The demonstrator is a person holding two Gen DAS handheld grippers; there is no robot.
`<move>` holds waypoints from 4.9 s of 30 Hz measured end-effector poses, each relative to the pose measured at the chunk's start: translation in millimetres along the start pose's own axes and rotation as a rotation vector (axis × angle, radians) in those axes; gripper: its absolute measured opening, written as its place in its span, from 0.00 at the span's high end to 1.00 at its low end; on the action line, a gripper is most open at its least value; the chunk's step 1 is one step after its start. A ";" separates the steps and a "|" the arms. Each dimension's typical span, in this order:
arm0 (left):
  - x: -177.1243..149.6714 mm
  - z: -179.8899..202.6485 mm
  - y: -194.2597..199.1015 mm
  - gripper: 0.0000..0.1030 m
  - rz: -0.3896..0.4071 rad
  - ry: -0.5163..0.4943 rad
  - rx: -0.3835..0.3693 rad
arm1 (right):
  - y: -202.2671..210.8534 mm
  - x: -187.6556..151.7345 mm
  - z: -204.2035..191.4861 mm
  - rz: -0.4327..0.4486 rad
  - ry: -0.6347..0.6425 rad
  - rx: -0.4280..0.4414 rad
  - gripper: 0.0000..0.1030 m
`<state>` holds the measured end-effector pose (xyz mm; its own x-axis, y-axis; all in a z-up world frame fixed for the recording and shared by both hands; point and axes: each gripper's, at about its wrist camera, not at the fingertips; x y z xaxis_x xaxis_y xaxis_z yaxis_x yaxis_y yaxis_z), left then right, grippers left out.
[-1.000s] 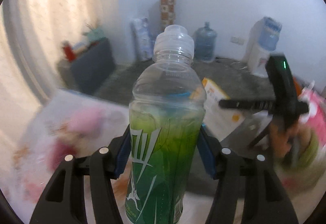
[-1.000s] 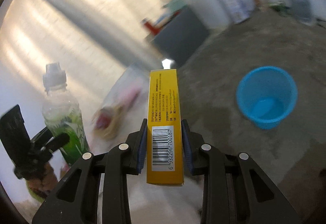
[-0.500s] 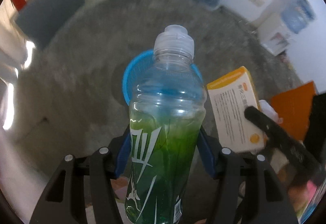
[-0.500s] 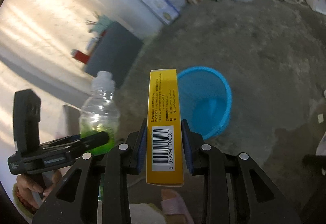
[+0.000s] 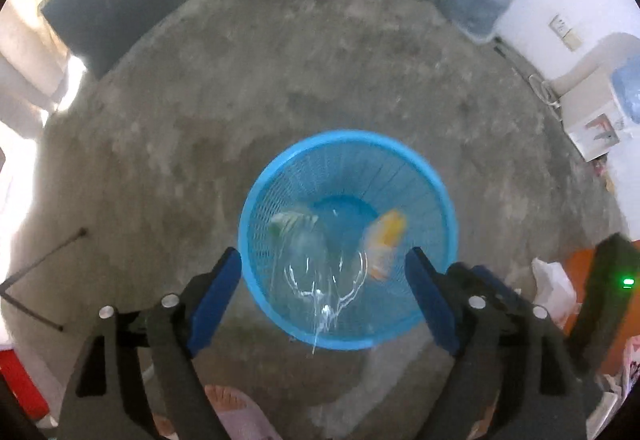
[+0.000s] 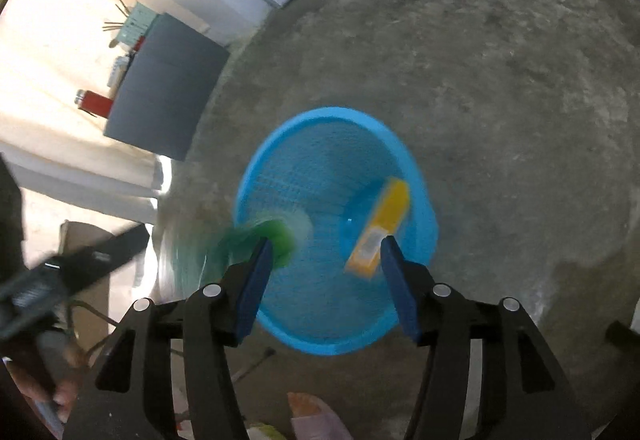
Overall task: Collect trash
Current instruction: 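Carry the bottle and box to the blue wastebasket with both grippers, then open both grippers to drop the bottle and box into the wastebasket, then move both grippers back over the table, then grasp the clear plastic bag with the left gripper while the right gripper grasps the pink sponge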
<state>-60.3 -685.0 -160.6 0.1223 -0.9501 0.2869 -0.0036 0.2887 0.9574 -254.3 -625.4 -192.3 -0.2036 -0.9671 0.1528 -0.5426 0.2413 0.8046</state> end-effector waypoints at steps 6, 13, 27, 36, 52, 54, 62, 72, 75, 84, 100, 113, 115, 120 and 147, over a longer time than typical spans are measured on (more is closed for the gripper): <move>-5.0 -5.2 13.1 0.20 0.042 0.023 -0.031 | 18.4 -2.0 13.4 0.042 -0.006 0.009 0.47; -21.8 0.2 51.9 0.20 0.077 0.005 -0.079 | 56.0 -12.4 16.7 0.120 0.020 -0.019 0.47; -133.0 7.9 233.6 0.18 0.380 -0.091 -0.209 | 171.9 -86.5 -30.8 0.357 0.206 -0.003 0.12; -270.9 -31.6 302.8 0.08 0.462 -0.089 -0.074 | 214.3 -148.7 -101.9 0.511 0.459 -0.127 0.08; -510.8 -173.8 361.2 0.05 0.569 0.399 0.233 | 192.1 -275.6 -239.7 0.446 0.913 0.063 0.08; -528.1 -187.7 363.0 0.05 0.586 0.451 0.258 | 186.8 -282.0 -251.7 0.364 0.936 0.162 0.08; -583.6 -227.7 364.0 0.05 0.652 0.632 0.264 | 150.3 -294.3 -309.0 0.235 1.001 0.200 0.08; -597.6 -316.7 370.3 0.06 0.679 0.704 0.275 | 122.3 -293.2 -348.5 0.068 0.935 0.216 0.08; -596.3 -363.0 363.4 0.06 0.662 0.784 0.179 | 116.2 -287.9 -355.2 0.070 0.920 0.216 0.08; -555.8 -462.7 315.9 0.24 0.437 0.964 0.241 | 95.2 -283.4 -356.2 0.016 0.872 0.211 0.08; -506.0 -445.3 281.3 0.74 0.221 0.760 0.552 | 81.3 -264.5 -360.3 0.034 0.859 0.193 0.08; -530.2 -440.1 289.9 0.98 0.294 0.692 0.517 | 30.0 -264.4 -402.9 -0.078 1.039 0.132 0.08; -539.6 -436.9 293.3 0.98 0.297 0.693 0.517 | 17.4 -266.2 -408.5 -0.098 1.086 0.102 0.08; -562.1 -431.0 300.7 0.99 0.290 0.701 0.533 | -4.5 -272.7 -413.6 -0.130 1.176 0.057 0.08; -588.4 -419.0 361.4 0.99 0.484 0.748 0.578 | -61.7 -287.2 -419.9 -0.256 1.364 -0.121 0.25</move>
<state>282.3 27.9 3.1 0.5605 -0.3780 0.7369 -0.6621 0.3299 0.6729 179.9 -396.5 -44.8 0.8737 -0.3141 0.3715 -0.3564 0.1066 0.9282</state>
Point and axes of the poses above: each gripper's, at about its wrist camera, not at the fingertips, and y roughly against the way its jaws point, z to its right, x to its top, and after that the axes turned 12 degrees about -y, right-handed
